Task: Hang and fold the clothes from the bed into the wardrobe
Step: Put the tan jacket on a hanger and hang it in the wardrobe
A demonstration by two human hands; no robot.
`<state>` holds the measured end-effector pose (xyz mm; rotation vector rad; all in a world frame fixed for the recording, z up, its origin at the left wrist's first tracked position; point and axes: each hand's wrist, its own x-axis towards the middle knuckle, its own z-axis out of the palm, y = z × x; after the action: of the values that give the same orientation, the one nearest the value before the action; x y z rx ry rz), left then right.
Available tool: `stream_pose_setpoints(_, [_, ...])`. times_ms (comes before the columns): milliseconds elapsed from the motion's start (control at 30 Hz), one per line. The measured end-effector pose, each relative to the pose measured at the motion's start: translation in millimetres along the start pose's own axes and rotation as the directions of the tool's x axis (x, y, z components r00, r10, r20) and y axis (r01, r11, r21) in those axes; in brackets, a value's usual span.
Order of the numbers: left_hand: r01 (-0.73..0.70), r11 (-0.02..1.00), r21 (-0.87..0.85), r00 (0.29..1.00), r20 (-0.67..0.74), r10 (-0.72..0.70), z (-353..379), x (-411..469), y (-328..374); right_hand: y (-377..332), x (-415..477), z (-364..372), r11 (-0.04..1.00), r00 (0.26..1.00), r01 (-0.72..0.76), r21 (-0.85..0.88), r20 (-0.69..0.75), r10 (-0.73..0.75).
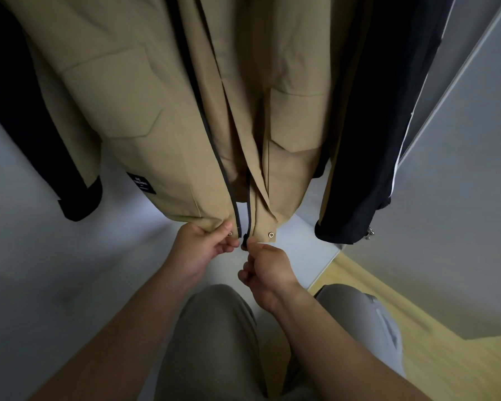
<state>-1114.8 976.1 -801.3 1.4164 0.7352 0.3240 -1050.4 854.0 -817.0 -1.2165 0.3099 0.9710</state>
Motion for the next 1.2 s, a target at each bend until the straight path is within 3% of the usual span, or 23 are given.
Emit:
stream_pose_setpoints(267, [-0.039,0.999,-0.002,0.999,-0.007,0.039,10,-4,-4,-1,-9,5,1.000,1.000,0.012,-0.022,-0.003,-0.012])
stream_pose_setpoints(533, [-0.062,0.992,0.106,0.998,-0.026,0.065,9,-7,-2,0,-8,7,1.000,1.000,0.011,0.013,-0.024,-0.011])
stream_pose_setpoints(967, [-0.039,0.999,-0.035,0.998,-0.045,0.037,12,-2,-7,-2,-7,5,0.999,0.999,0.009,0.033,-0.033,-0.008])
stream_pose_setpoints(1200, [-0.013,1.000,0.020,0.998,-0.059,0.014,10,0,-11,-2,-7,8,0.999,1.000,0.009,0.037,-0.029,-0.008])
